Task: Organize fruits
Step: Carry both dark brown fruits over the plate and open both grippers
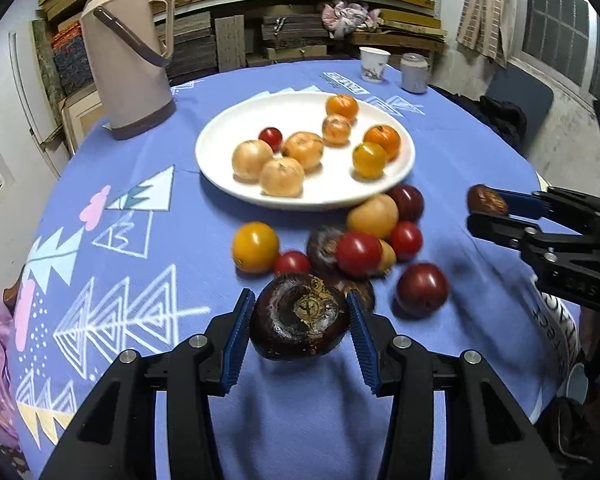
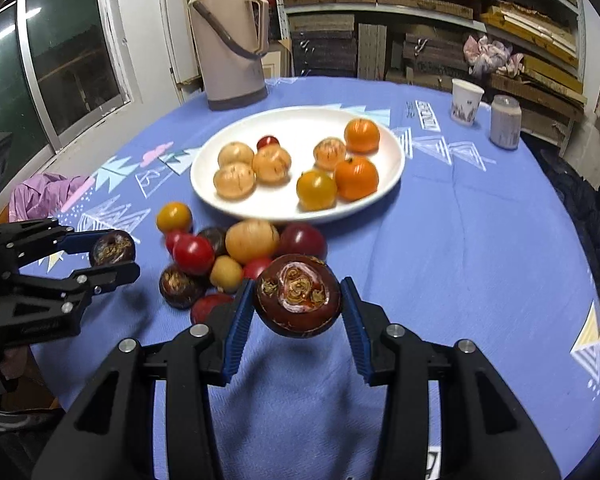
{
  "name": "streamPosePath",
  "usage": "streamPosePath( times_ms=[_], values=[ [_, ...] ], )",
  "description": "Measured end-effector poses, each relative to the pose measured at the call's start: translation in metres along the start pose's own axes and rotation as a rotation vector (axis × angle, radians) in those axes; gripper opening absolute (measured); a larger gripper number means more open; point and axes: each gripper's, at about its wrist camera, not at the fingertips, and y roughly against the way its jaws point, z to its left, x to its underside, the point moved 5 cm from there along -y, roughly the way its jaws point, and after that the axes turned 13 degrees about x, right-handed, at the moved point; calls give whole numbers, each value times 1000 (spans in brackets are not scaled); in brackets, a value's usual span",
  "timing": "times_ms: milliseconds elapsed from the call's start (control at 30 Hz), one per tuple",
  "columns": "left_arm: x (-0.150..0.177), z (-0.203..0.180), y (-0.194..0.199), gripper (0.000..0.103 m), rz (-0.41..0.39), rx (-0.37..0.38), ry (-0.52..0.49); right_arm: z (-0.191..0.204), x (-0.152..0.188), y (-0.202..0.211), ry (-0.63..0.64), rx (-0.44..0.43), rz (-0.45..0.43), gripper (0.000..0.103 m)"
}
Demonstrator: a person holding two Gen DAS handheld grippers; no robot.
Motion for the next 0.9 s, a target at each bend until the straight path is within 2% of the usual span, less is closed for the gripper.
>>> streamPosePath(
  times_ms=[200, 400, 733, 900],
  values=[
    [-37, 7, 7, 47, -47, -24, -13, -8, -27, -4, 3, 5, -17, 43],
    [-76, 15, 2, 47, -75, -16, 1, -10, -60, -15, 0, -8, -40, 43],
    [-132, 40, -45, 47, -60, -14, 45, 9, -107, -65, 36, -43, -23, 43],
    [-141, 49, -69, 47, -34, -14, 60, 16, -119, -98, 36, -52, 11, 43]
  ],
)
